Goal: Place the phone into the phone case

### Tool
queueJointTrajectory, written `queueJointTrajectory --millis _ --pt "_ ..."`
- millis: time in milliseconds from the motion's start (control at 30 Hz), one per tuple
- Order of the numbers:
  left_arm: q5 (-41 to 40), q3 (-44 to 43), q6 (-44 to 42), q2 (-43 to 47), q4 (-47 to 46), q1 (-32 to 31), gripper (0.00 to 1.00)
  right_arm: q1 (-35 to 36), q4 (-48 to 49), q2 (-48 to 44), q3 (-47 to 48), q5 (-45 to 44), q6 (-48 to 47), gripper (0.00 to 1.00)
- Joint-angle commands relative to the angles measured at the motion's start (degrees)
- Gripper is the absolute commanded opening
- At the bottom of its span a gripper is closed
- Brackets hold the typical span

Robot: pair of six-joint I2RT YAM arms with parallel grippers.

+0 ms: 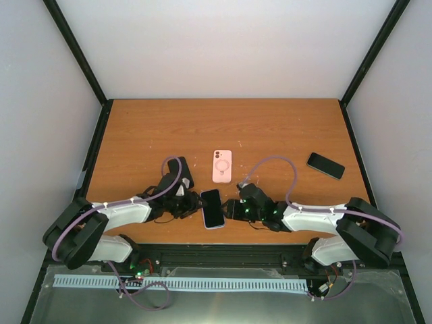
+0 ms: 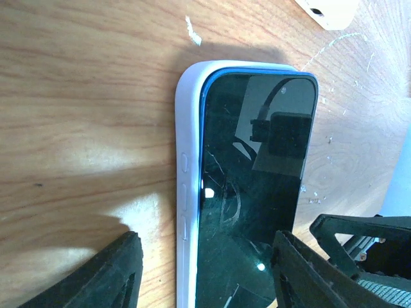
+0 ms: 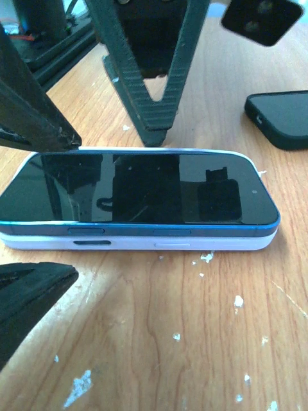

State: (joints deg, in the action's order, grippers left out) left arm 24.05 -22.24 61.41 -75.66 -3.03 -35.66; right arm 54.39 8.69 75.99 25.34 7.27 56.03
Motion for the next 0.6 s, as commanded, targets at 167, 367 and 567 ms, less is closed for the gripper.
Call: queueJointTrajectory --millis 167,367,567 --pt "0.61 -0.88 -2.02 -4.43 -0.79 0.55 0.48 -0.68 7.21 7.62 2.75 3.13 -1.28 0.53" --pt "3.51 1.18 -1.28 -4.44 -4.56 0.50 0.41 -0.78 17.26 12.59 1.13 7.82 2.57 0.57" --pt "6.42 3.86 0.41 -3.40 -8.43 0.52 0.35 -1.41 28.79 13.77 -1.33 12.00 8.38 0.57"
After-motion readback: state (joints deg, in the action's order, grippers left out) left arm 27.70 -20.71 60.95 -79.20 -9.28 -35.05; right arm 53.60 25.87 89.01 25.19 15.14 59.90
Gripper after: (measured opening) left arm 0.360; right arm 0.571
